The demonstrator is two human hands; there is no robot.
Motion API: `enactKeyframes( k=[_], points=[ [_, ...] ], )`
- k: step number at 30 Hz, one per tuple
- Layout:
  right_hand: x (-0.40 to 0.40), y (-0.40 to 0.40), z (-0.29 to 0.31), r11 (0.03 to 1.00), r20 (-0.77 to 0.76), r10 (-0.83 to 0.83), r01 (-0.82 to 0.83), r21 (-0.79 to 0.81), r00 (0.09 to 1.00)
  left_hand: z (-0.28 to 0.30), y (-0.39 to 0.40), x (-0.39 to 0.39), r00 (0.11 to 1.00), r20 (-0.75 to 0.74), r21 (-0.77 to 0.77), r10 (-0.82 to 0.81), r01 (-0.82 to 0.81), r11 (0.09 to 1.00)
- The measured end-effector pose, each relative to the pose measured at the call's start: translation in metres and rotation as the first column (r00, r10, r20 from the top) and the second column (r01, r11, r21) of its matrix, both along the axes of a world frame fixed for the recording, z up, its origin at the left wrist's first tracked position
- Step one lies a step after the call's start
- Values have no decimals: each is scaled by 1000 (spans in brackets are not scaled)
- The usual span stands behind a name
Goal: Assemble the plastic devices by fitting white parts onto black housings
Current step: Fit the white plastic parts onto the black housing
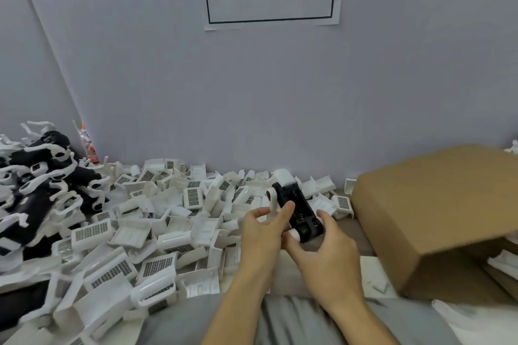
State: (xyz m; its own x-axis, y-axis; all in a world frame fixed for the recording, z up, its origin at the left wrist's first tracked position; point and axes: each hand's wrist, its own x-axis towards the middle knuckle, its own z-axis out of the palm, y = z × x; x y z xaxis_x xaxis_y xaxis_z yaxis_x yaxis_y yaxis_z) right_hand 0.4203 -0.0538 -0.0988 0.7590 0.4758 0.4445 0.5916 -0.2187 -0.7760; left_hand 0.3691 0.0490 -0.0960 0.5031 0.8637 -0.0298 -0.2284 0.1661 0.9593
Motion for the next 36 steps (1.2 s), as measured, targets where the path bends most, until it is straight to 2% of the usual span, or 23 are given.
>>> enactKeyframes(
  k=[3, 7, 10, 13, 15, 21, 28, 33, 36],
  points=[
    [4, 2, -5, 1000, -18, 10, -10, 27, 1000, 1, 0, 0, 1000, -2, -16, 27, -27, 999],
    [8, 4, -8, 998, -25, 9, -8, 70, 1000, 6, -3, -1, 996, 76, -100, -36, 43, 994],
    [8, 5, -9, 996, -23, 21, -19, 84, 1000, 9, -7, -3, 990, 119, -100, -77, 89, 991],
    [9, 6, -10, 994, -34, 64, -61, 90, 997, 10, -9, -3, 978, 142, -50, -152, 160, 986],
    [9, 8, -11, 995, -42, 73, -69, 75, 996, 10, -10, -2, 978, 151, -21, -147, 152, 988],
    [11, 7, -13, 998, -97, 52, -49, 31, 994, 7, -15, -5, 976, 96, 198, -197, 176, 964],
    [11, 5, -8, 1000, -79, 1, -1, -4, 997, 7, -16, -4, 974, 102, 294, -202, 164, 942],
    [13, 7, -14, 993, -159, 93, -103, -52, 983, 4, -15, 1, 986, 67, 350, -155, 122, 929],
    [15, 10, -15, 993, -183, 118, -116, 22, 976, 0, -11, 4, 995, 4, 463, -97, 84, 882]
  ],
)
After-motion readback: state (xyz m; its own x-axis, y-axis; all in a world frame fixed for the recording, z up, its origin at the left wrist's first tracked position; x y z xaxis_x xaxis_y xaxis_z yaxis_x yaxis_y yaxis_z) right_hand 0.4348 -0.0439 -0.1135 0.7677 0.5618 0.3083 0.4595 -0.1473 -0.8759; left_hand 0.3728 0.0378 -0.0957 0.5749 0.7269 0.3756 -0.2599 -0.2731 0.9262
